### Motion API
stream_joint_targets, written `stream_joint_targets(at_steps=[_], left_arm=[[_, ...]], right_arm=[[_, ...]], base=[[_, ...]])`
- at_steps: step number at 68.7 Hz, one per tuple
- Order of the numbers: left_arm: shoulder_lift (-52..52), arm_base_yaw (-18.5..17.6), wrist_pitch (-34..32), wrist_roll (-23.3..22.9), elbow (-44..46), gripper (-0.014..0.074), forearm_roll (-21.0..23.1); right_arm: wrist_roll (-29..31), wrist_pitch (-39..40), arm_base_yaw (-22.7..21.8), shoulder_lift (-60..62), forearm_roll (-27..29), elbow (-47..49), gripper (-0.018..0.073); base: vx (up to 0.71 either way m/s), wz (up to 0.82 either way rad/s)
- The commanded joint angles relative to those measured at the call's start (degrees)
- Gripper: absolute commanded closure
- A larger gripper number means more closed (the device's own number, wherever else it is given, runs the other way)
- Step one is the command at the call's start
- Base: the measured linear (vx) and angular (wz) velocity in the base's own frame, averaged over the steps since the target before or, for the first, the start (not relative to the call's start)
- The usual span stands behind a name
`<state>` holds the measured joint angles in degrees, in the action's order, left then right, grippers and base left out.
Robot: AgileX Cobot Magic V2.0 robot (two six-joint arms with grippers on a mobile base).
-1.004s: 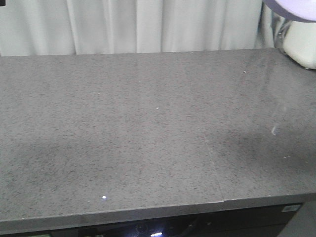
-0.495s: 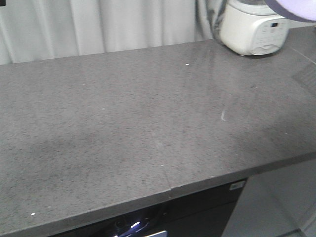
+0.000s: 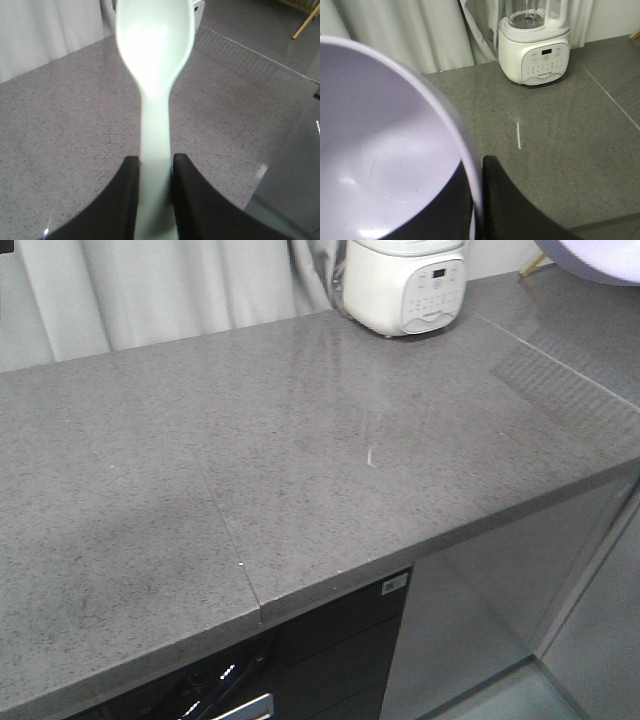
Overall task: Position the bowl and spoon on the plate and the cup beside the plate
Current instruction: 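Turn the base away from the counter holding spoon and bowl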
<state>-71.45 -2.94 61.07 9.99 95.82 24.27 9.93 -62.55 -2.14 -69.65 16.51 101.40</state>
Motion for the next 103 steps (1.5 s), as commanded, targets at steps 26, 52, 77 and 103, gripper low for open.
stream_joint_targets(at_steps=[26, 52, 77, 103], left_arm=[[1.1, -0.1, -3.4, 0.0, 1.6, 0.0603, 1.9], [1.1, -0.1, -3.4, 0.0, 1.6, 0.0603, 1.9], [1.1, -0.1, -3.4, 0.0, 1.6, 0.0603, 1.9], [1.1, -0.1, -3.4, 0.0, 1.6, 0.0603, 1.9]], right_arm=[[-0.1, 4.0, -0.3, 1.1, 0.8, 1.5, 0.0569], [-0.1, 4.0, -0.3, 1.1, 0.8, 1.5, 0.0569], [-0.1, 4.0, -0.3, 1.1, 0.8, 1.5, 0.0569], [-0.1, 4.0, -0.3, 1.1, 0.8, 1.5, 0.0569]], base=[[-0.04, -0.22], [-0.03, -0.20], [-0.05, -0.28], [-0.06, -0.35]])
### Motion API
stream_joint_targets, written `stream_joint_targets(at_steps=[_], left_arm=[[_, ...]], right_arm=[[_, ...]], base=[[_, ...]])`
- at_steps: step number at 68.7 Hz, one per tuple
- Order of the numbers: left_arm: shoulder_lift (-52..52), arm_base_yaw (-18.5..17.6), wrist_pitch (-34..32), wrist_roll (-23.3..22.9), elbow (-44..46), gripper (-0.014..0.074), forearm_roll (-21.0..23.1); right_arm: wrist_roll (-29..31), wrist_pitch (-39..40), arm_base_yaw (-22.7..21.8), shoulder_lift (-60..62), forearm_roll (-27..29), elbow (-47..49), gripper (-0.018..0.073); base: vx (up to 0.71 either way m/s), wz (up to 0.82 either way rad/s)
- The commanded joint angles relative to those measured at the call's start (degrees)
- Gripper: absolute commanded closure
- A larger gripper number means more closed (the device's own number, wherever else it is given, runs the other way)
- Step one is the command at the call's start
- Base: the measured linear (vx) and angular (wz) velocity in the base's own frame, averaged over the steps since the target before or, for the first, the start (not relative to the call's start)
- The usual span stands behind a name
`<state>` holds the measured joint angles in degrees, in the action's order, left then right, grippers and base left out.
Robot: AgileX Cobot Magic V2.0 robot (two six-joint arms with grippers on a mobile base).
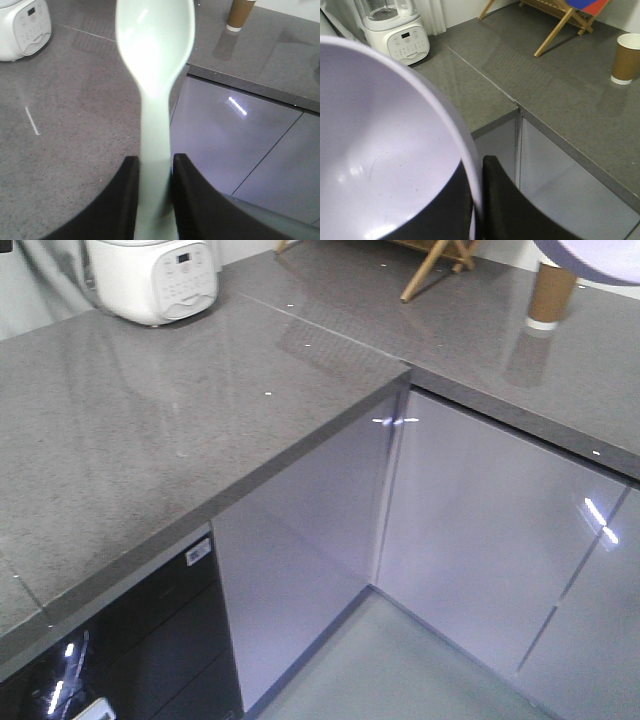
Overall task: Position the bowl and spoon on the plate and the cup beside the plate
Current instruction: 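Turn the base away from the counter holding spoon and bowl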
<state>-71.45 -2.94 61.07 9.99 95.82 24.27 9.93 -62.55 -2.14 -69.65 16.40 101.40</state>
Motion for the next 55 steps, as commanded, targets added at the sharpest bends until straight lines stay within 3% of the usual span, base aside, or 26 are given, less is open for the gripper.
stream_joint_targets(at_steps=[1, 55], left_arm=[[1.1, -0.1, -3.4, 0.0, 1.6, 0.0603, 1.9], [1.1, -0.1, -3.4, 0.0, 1.6, 0.0603, 1.9]], right_arm=[[-0.1, 4.0, -0.3, 1.1, 0.9, 1.5, 0.0569], [-0.3, 4.0, -0.3, 1.1, 0.9, 1.5, 0.0569]], base=[[-0.06, -0.36], [-0.05, -0.32]])
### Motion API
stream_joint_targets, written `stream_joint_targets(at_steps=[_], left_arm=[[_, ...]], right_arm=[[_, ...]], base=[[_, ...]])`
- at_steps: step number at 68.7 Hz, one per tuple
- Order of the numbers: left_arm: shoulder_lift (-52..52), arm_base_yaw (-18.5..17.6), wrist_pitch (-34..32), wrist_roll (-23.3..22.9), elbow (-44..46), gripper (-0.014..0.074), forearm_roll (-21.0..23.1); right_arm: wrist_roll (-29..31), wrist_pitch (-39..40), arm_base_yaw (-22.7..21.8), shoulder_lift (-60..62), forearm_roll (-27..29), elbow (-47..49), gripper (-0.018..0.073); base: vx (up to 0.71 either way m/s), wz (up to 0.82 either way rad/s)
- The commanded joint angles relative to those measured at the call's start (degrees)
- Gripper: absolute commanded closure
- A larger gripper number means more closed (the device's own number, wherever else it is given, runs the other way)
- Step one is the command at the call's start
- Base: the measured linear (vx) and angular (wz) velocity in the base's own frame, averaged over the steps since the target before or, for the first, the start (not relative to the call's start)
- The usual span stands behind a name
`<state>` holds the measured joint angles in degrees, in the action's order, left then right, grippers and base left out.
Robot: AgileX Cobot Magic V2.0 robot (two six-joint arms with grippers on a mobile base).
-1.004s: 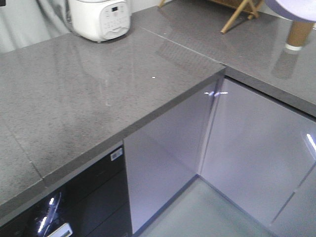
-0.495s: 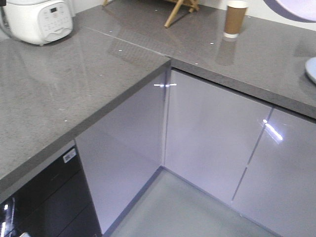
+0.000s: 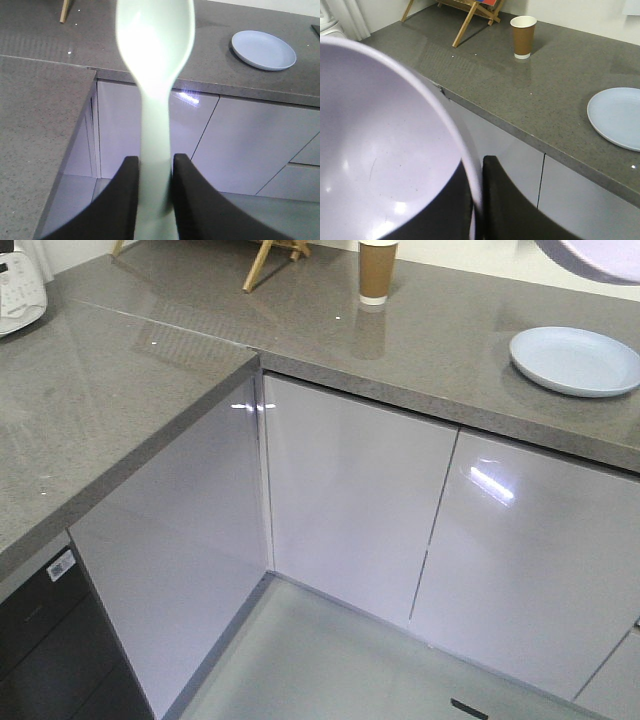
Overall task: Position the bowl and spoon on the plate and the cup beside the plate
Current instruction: 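Turn the base away from the counter holding spoon and bowl, then drive the base toward the pale blue plate on the other counter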
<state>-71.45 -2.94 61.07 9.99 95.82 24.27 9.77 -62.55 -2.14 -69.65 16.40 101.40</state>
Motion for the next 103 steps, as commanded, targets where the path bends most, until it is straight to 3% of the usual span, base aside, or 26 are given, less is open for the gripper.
stream_joint_targets(at_steps=[1, 103], left_arm=[[1.1, -0.1, -3.4, 0.0, 1.6, 0.0603, 1.9], [1.1, -0.1, -3.4, 0.0, 1.6, 0.0603, 1.9]], right_arm=[[-0.1, 4.0, -0.3, 1.1, 0.9, 1.5, 0.0569], [-0.1, 4.0, -0.3, 1.1, 0.9, 1.5, 0.0569]], base=[[-0.05, -0.21], [-0.01, -0.12]])
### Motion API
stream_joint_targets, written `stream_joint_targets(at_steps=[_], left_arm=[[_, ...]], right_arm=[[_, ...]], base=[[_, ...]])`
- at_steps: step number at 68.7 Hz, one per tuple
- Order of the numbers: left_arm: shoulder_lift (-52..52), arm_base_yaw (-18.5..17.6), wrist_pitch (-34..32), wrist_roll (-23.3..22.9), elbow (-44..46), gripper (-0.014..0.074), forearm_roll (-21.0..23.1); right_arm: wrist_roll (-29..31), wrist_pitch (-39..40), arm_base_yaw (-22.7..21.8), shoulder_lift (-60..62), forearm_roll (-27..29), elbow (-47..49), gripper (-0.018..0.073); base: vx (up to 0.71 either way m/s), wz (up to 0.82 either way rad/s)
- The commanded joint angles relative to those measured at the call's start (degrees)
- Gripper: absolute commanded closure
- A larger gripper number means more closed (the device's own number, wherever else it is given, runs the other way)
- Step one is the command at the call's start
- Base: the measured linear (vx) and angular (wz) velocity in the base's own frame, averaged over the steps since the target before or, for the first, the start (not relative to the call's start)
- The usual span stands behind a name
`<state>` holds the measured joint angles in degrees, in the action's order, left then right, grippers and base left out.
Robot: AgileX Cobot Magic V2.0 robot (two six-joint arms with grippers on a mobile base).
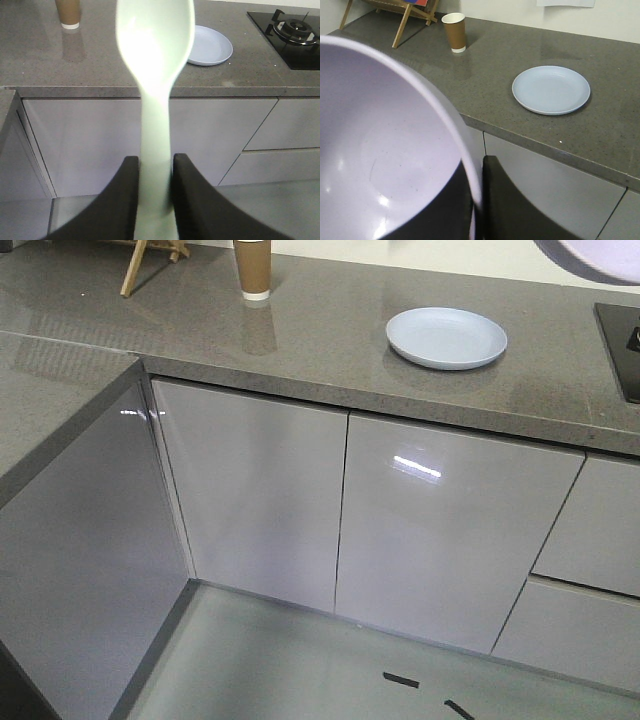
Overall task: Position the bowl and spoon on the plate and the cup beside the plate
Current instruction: 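Drive the base toward the pale blue plate on the other counter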
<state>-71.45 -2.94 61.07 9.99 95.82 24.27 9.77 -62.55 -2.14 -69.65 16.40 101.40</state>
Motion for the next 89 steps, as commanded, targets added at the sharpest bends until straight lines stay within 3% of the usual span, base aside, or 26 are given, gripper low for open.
stream_joint_targets(at_steps=[1, 89], left_arm=[[1.1, -0.1, -3.4, 0.0, 1.6, 0.0603, 1.9], [1.1, -0.1, -3.4, 0.0, 1.6, 0.0603, 1.9]], right_arm=[[-0.1, 4.0, -0.3, 1.1, 0.9, 1.5, 0.0569], [-0.1, 4.0, -0.3, 1.1, 0.9, 1.5, 0.0569]], base=[[0.03, -0.11], [0.05, -0.04]])
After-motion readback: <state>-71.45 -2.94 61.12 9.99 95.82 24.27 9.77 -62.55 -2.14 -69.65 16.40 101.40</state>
